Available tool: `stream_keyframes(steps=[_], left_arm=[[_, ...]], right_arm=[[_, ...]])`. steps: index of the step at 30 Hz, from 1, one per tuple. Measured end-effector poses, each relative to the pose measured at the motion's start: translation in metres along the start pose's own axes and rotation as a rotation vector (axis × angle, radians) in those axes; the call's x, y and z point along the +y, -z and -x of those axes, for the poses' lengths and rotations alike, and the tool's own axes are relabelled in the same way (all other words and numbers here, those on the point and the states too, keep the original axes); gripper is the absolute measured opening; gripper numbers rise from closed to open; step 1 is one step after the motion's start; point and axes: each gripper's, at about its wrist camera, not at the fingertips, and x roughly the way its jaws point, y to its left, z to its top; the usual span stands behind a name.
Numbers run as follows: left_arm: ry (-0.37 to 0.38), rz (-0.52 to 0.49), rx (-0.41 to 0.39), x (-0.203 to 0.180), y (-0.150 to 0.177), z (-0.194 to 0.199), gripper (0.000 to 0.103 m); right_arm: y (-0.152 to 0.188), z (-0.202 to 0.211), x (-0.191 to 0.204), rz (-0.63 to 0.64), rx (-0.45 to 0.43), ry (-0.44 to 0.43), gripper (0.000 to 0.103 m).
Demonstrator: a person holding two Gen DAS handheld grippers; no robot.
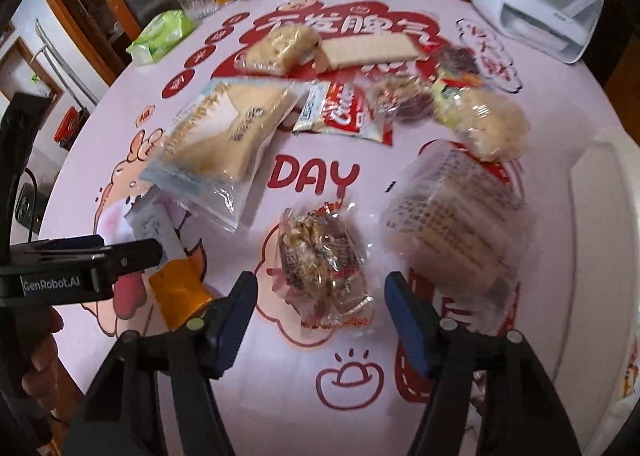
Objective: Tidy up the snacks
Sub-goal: 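Grasp the nut bag with the right tool while the left tool grasps the white-orange bar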
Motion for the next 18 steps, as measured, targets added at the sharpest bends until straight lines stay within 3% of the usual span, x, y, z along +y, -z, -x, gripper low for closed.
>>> stream_keyframes(steps=[5,16,18], left_arm=[[-0.06,0.022,0.001,-0.013,-0.001,-0.012,0.102],[-0.137,0.112,0.044,-0.017,0.001,-0.035,0.097],[-0.142,0.113,0.032,-0.018,0.003,-0.034,0.091]], right_arm=[[-0.003,-0.016,0.004,0.032,0.031,-0.012,0.054],[-0.009,-0.036,0.002,0.066,0.04,0.008,0.052],[-0.008,-0.035,0.003,0.07,0.035,0.013,0.051]])
